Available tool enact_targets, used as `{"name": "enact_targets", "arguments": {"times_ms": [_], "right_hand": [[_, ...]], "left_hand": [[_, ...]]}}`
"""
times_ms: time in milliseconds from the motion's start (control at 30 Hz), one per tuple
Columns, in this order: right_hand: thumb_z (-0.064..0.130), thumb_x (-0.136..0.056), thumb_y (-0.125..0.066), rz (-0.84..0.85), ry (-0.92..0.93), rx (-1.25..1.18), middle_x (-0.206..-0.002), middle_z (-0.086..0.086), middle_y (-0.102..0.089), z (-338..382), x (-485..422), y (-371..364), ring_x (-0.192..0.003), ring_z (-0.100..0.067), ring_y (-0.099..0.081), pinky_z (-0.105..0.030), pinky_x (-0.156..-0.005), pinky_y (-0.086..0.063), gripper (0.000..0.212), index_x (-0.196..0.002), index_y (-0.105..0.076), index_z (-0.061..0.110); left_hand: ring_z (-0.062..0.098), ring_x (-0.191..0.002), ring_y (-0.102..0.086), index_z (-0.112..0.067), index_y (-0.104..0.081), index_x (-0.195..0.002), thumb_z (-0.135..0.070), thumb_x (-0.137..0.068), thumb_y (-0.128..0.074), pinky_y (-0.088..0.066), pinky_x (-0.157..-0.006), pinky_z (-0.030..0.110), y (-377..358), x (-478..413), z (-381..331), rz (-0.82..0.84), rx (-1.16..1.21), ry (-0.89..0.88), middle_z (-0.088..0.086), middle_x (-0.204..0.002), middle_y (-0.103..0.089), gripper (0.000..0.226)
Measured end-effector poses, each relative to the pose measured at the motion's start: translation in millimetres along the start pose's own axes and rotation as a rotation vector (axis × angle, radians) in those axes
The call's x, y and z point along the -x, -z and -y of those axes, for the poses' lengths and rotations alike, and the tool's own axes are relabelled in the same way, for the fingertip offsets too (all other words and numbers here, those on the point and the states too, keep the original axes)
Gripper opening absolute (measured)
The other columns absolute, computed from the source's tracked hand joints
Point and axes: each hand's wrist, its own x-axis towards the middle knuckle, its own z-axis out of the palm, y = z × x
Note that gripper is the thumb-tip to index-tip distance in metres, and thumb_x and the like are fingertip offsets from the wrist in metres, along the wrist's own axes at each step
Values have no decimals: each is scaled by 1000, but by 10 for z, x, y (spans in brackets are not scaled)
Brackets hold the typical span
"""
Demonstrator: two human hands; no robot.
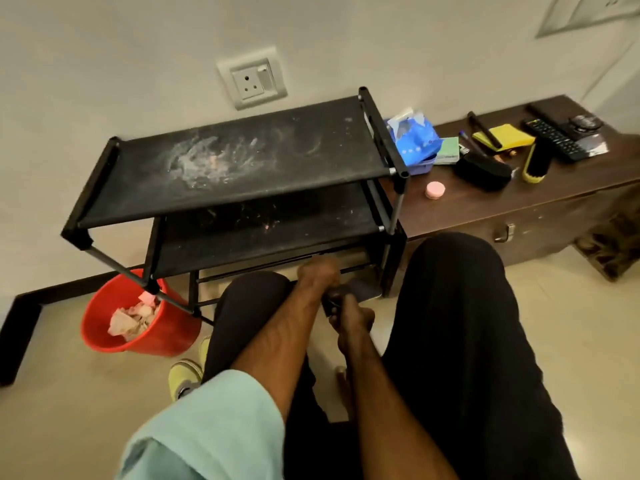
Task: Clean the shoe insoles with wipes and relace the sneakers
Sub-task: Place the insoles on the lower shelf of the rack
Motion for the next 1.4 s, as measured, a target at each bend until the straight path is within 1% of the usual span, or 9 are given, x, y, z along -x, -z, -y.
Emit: {"name": "enact_targets", "arguments": {"times_ms": [167, 267, 433, 600, 733, 900, 967, 1167, 1400], "right_hand": [[3, -81, -67, 175, -9, -109, -63, -9, -59, 294, 575, -11, -46, -14, -50, -23, -41, -40, 5, -77, -69, 0], [0, -85, -65, 259, 23, -124, -64, -10, -56, 490, 896, 53, -46, -13, -47, -20, -38, -38, 4, -81, -66, -1], [0, -86, -65, 430, 82, -72, -67, -10, -61, 747, 1417, 128, -48, -10, -51, -19, -41, -39, 7, -91, -68, -4], [4, -91, -62, 531, 120, 14, -76, -13, -68, 856, 1712, 297, -54, -11, -56, -20, -47, -45, 19, -102, -71, -9], [6, -92, -64, 539, 181, 82, -77, -12, -71, 961, 1732, 419, -56, -11, -59, -21, -49, -48, 16, -99, -72, -6], [5, -92, -68, 479, 216, 166, -79, -14, -72, 1095, 1518, 442, -55, -11, -62, -19, -48, -51, 19, -103, -71, -10], [5, -93, -68, 471, 251, 229, -80, -17, -72, 1170, 1403, 423, -54, -13, -63, -18, -48, -52, 20, -104, -70, -12], [3, -94, -69, 429, 389, 413, -84, -25, -73, 1368, 1038, 266, -57, -17, -73, -23, -54, -59, 16, -100, -66, -11], [-5, -99, -53, 343, 417, 481, -119, -30, -65, 1489, 512, 17, -62, -26, -75, -23, -50, -59, 13, -87, -57, -3]], "left_hand": [[13, -62, -70, -12, -71, -89, -15, -86, -65, -51, -54, 24, 607, 579, 104, -54, -78, -30, 2, -76, -73, 7], [13, -55, -67, -11, -72, -78, -16, -82, -65, -56, -63, 26, 830, 809, 226, -80, 23, -68, 0, -61, -71, 9], [17, -55, -64, -3, -72, -72, -10, -80, -61, -53, -65, 31, 1021, 1133, 603, -168, 223, -115, 10, -62, -71, 15], [20, -55, -60, 9, -74, -89, -2, -83, -62, -53, -56, 27, 1303, 1441, 742, -236, 368, -134, 24, -85, -73, 17], [17, -54, -58, 6, -75, -93, 0, -87, -64, -50, -46, 20, 1481, 1650, 912, -285, 451, -86, 26, -98, -73, 14], [16, -45, -58, 7, -74, -90, 2, -89, -64, -57, -49, 26, 1118, 1517, 1085, -429, 729, 65, 20, -82, -69, 12], [18, -51, -61, 10, -73, -92, 2, -90, -65, -61, -57, 31, 887, 1423, 1080, -445, 898, 93, 19, -81, -68, 11], [19, -74, -69, 4, -66, -109, 2, -92, -67, -57, -49, 22, 401, 1167, 939, -431, 1431, 127, 13, -90, -70, 17], [12, -75, -66, -7, -68, -106, 10, -90, -58, -58, -59, 24, 171, 736, 694, -486, 1562, 172, 7, -93, -70, 25]]}}
